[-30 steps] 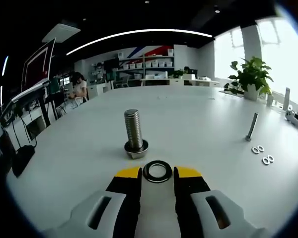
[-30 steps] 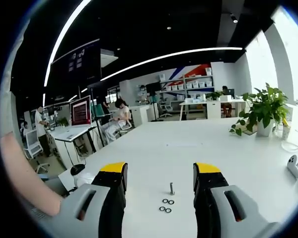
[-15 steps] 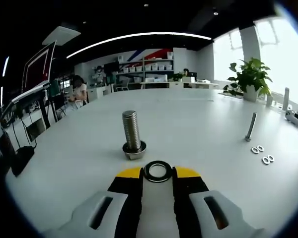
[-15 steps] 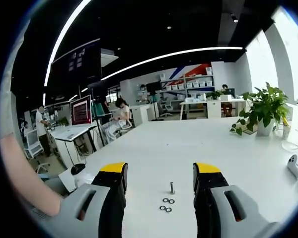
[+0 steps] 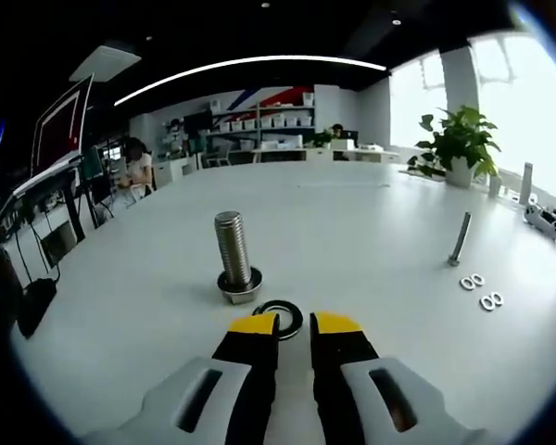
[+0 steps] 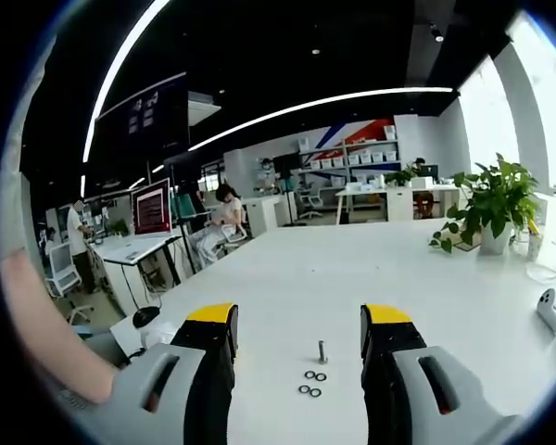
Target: Place the washer onto the threaded stud by aligning its center hole with the stud, sliding it down to the base, and recovering from edge contact or off-axis alignment until the washer reaches the visible bottom stop.
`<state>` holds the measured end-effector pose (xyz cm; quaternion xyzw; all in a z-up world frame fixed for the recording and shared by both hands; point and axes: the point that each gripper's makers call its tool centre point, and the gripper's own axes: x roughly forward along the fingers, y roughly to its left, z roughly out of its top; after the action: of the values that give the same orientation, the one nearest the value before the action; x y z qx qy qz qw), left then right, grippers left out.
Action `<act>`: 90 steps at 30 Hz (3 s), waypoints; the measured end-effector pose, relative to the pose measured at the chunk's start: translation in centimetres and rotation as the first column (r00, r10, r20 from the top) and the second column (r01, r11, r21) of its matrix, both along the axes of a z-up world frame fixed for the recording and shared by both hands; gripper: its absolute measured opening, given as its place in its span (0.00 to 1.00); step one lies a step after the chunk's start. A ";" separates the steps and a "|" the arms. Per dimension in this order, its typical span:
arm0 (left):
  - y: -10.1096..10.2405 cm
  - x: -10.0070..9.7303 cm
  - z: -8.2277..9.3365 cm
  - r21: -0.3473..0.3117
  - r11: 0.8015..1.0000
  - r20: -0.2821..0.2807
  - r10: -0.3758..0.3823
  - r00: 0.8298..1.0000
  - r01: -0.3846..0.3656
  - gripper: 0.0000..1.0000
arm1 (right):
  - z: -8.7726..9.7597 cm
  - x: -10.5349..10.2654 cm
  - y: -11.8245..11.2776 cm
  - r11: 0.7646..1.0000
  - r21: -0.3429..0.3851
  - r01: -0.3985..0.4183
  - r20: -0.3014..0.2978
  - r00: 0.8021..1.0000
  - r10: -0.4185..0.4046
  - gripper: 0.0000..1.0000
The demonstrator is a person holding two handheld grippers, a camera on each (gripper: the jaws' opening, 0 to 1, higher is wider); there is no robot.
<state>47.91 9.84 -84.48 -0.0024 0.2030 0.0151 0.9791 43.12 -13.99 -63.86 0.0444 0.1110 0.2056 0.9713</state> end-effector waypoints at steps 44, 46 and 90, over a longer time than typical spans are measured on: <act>1.1 0.1 -0.7 0.001 0.993 -0.033 -0.114 0.993 0.114 0.23 | 0.0 -0.1 0.1 1.000 -0.023 -0.005 0.005 1.000 0.005 0.56; 0.9 -0.1 -0.7 -0.001 0.994 -0.032 -0.113 0.993 0.113 0.23 | 0.1 -0.1 0.2 1.000 -0.023 -0.006 0.007 1.000 0.006 0.56; 0.2 0.8 -0.5 0.009 0.992 0.011 -0.127 0.992 0.127 0.22 | -0.2 -0.1 -0.1 1.000 -0.020 0.003 -0.002 1.000 -0.003 0.55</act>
<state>48.67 10.05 -84.95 0.0144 0.1971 -0.0463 0.9792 43.05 -14.09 -64.09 0.0353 0.1140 0.2032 0.9718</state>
